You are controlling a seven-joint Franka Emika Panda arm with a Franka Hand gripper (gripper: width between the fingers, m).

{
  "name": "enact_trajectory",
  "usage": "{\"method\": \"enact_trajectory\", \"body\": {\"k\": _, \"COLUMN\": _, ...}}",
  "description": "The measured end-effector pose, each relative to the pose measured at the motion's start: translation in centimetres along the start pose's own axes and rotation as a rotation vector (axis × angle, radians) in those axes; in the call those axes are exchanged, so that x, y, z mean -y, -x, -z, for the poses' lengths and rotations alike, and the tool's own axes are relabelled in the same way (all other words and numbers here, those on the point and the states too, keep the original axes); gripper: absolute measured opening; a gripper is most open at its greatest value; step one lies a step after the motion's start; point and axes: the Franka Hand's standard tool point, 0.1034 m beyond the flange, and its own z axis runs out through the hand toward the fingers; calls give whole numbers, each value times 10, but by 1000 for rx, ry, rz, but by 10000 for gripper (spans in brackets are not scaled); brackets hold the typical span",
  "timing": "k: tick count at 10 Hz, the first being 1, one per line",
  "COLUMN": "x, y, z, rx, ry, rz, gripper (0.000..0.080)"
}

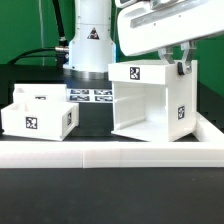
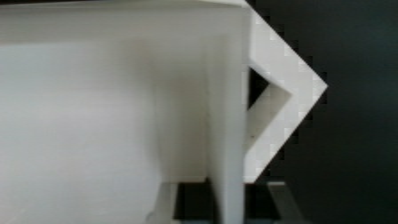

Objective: Assemble drawer

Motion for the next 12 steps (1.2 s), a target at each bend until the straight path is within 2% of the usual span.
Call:
{"method": "enact_trajectory", "body": {"k": 3, "x": 1, "y": -10, "z": -2, "rx": 7, "ry": -24, "rz": -188, "gripper": 54}}
{"method": "enact_trajectory", "body": {"k": 5, "x": 10, "y": -14, "z": -3, "rx": 18, "ry": -41, "rz": -324, "gripper": 54}}
{"method": "enact_trajectory", "body": {"k": 8, "x": 25, "y": -21, "z": -10, "rx": 28, "ry": -49, "rz": -341, "gripper": 54}}
{"method": "enact_trajectory", "body": {"k": 10, "x": 34, "y": -26, "z": -17, "rx": 44, "ry": -44, "rz": -351, "gripper": 54}}
{"method": "enact_trajectory", "body": {"k": 12, "x": 40, "y": -30, "z": -27, "rx": 88, "ry": -5, "rz": -391, "gripper": 55}}
